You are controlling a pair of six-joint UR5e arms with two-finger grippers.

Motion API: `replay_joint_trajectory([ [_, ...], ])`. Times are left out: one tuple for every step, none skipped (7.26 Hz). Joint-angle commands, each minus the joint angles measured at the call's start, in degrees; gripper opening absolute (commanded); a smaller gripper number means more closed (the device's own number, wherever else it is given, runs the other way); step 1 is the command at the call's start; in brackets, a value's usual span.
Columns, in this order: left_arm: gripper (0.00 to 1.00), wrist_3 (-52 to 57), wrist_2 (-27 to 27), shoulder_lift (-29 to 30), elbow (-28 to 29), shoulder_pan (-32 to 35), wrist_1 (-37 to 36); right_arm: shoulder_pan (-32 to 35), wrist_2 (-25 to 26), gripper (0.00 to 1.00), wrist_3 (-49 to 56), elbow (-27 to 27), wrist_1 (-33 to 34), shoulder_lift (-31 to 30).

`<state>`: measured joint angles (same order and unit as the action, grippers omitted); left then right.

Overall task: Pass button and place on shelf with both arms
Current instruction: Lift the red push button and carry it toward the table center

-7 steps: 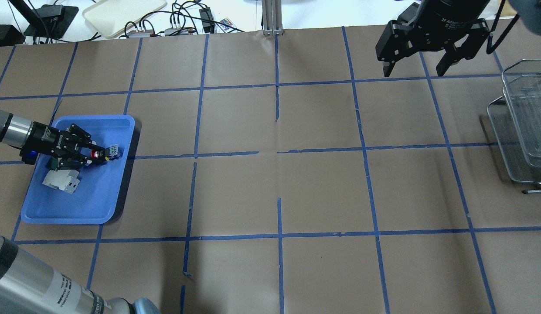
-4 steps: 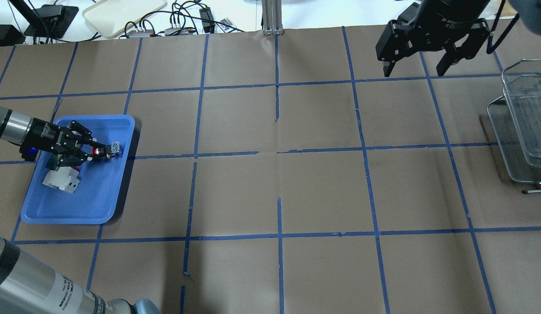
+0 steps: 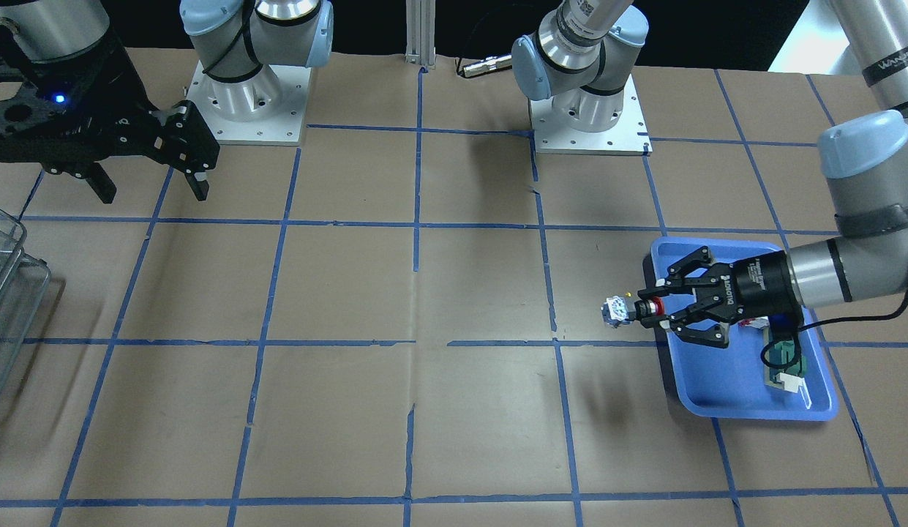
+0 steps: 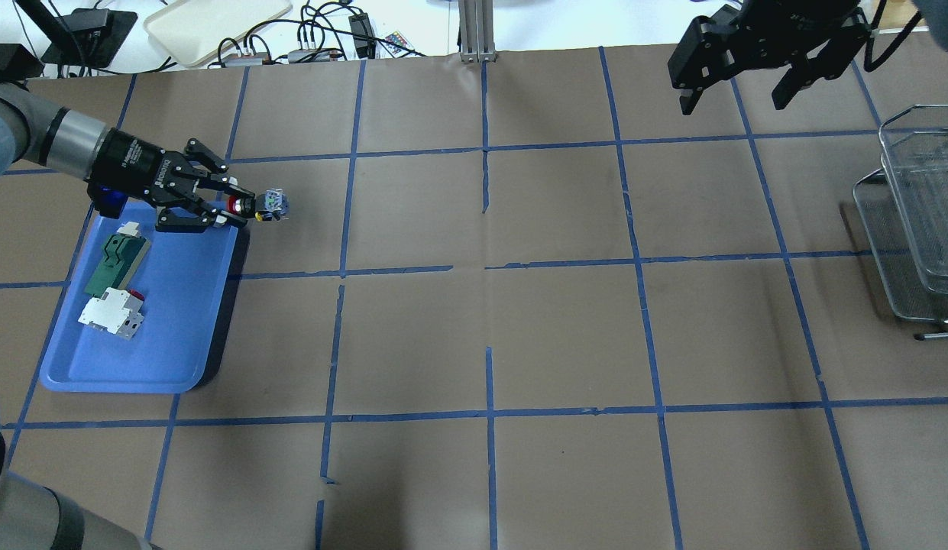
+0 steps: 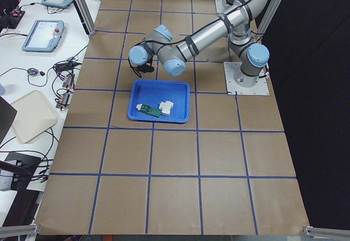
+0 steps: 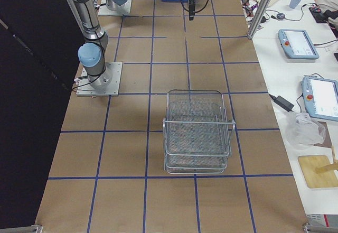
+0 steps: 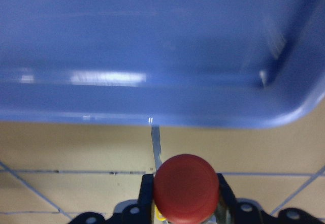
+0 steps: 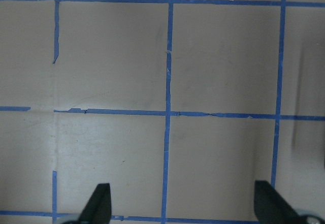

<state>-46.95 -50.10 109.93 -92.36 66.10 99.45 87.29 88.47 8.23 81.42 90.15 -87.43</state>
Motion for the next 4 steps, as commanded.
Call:
replay_joint_trajectory([
  [0.0, -0.5, 7.3, -3.9, -0.3, 8.5, 6.2, -1.4, -0.1, 1.0, 6.7, 0.1, -0.5, -1.5],
  [0.0, -5.5, 9.3, -4.9, -0.4, 11.8, 6.1, -1.5, -0.1, 1.0, 14.5, 0.1, -0.6, -1.6],
  [0.0, -10.3, 13.5, -5.8, -0.3, 15.3, 5.9, -1.5, -0.2, 1.0, 17.1, 0.1, -3.6, -1.6],
  [0.0, -12.2, 13.4, -6.5, -0.3, 18.7, 5.7, -1.5, -0.6, 1.0, 23.0, 0.6, -9.7, -1.6],
])
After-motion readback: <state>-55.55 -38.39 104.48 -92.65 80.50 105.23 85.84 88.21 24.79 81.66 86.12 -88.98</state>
